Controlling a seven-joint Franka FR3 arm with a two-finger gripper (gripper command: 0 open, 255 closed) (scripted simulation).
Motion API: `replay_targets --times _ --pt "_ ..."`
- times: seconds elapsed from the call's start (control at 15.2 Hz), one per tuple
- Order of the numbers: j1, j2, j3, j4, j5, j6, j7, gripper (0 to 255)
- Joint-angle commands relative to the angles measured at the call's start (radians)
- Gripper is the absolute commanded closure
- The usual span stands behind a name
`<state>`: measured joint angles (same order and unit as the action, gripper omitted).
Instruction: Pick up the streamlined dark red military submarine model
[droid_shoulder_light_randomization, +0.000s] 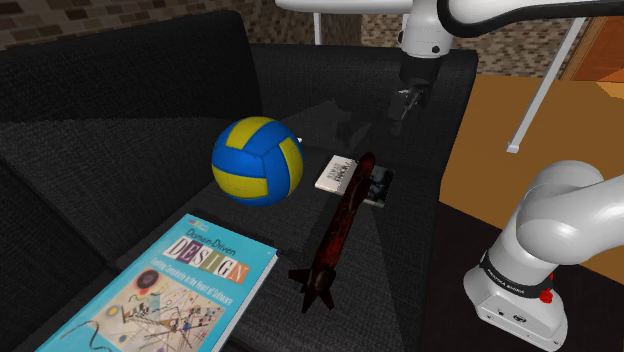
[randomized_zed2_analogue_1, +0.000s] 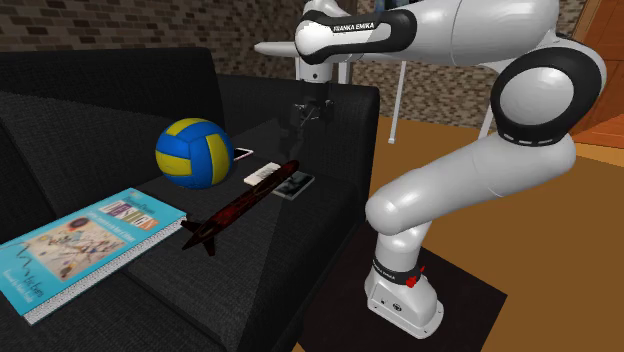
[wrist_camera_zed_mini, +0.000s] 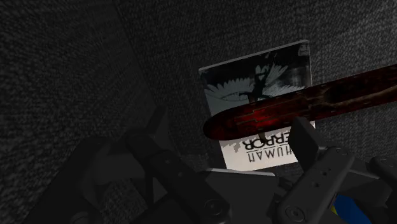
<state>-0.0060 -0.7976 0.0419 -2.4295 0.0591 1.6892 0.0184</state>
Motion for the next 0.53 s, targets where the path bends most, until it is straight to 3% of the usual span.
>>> replay_targets --times 0.0,0.46 --pt "0.000 0.000 0.000 0.000 0.000 0.000 0.000 0" --pt "-0.074 -0.082 0.261 -0.068 0.170 -0.018 0.559 0"
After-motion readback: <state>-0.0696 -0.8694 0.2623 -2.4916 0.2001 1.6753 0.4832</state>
